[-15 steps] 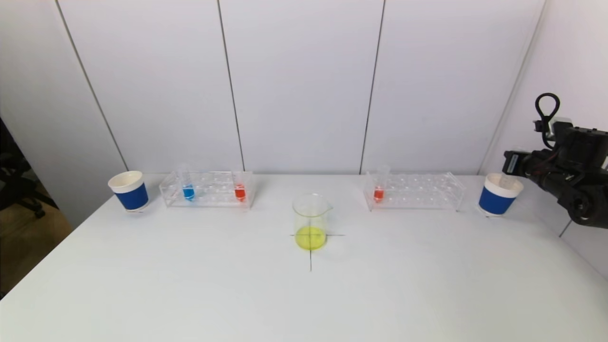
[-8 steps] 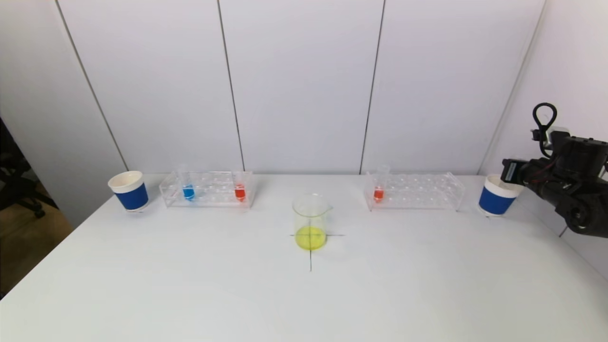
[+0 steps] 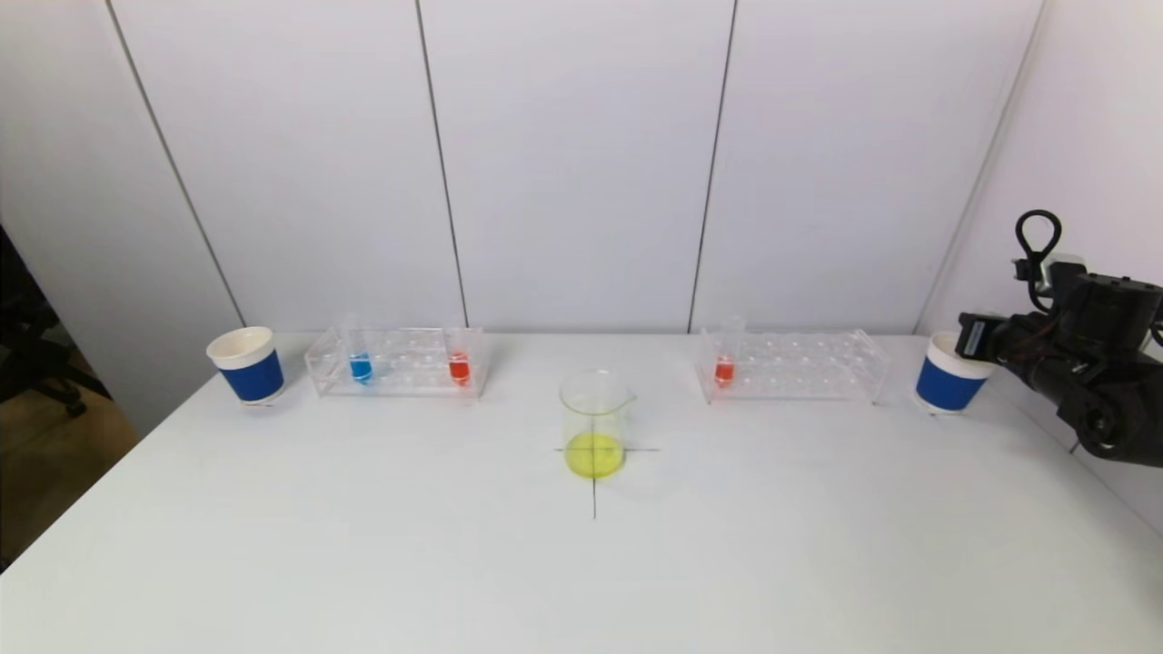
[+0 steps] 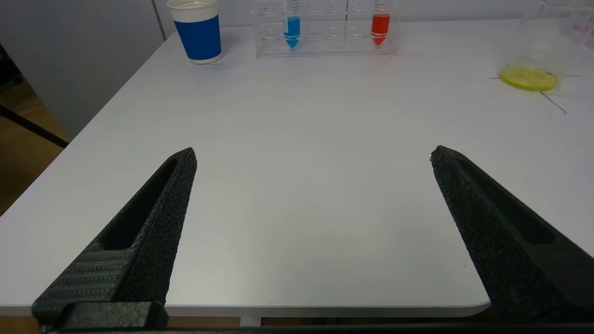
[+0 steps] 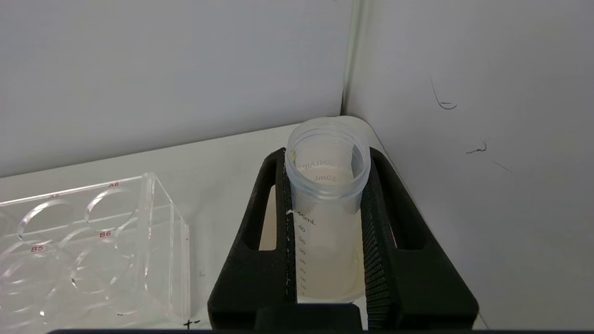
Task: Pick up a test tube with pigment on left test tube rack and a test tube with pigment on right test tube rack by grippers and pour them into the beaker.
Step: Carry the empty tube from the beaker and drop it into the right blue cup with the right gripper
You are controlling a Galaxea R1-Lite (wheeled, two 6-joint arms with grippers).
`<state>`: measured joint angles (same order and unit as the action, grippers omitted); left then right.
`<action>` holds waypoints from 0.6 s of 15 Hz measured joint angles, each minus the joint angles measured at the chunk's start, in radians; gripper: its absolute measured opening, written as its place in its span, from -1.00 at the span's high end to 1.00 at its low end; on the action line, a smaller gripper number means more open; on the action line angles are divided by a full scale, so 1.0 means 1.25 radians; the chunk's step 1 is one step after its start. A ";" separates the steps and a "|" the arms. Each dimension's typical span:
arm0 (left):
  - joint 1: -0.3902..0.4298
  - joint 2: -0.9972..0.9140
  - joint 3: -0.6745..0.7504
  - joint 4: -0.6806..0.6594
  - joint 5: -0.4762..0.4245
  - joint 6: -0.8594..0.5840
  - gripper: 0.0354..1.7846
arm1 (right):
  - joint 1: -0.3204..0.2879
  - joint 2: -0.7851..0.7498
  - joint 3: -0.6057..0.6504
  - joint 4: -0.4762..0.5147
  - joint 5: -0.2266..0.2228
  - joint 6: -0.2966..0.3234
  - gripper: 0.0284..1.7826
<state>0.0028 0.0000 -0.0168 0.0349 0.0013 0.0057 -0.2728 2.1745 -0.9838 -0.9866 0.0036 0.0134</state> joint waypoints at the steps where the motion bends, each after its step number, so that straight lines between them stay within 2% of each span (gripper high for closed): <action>1: 0.000 0.000 0.000 0.000 0.000 0.000 -0.98 | -0.001 0.002 0.001 0.000 0.001 0.000 0.50; 9: 0.000 0.000 0.000 0.000 0.000 0.000 -0.98 | -0.003 0.005 0.003 0.000 0.004 0.000 0.50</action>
<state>0.0028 0.0000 -0.0168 0.0349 0.0013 0.0062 -0.2760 2.1806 -0.9804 -0.9866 0.0089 0.0138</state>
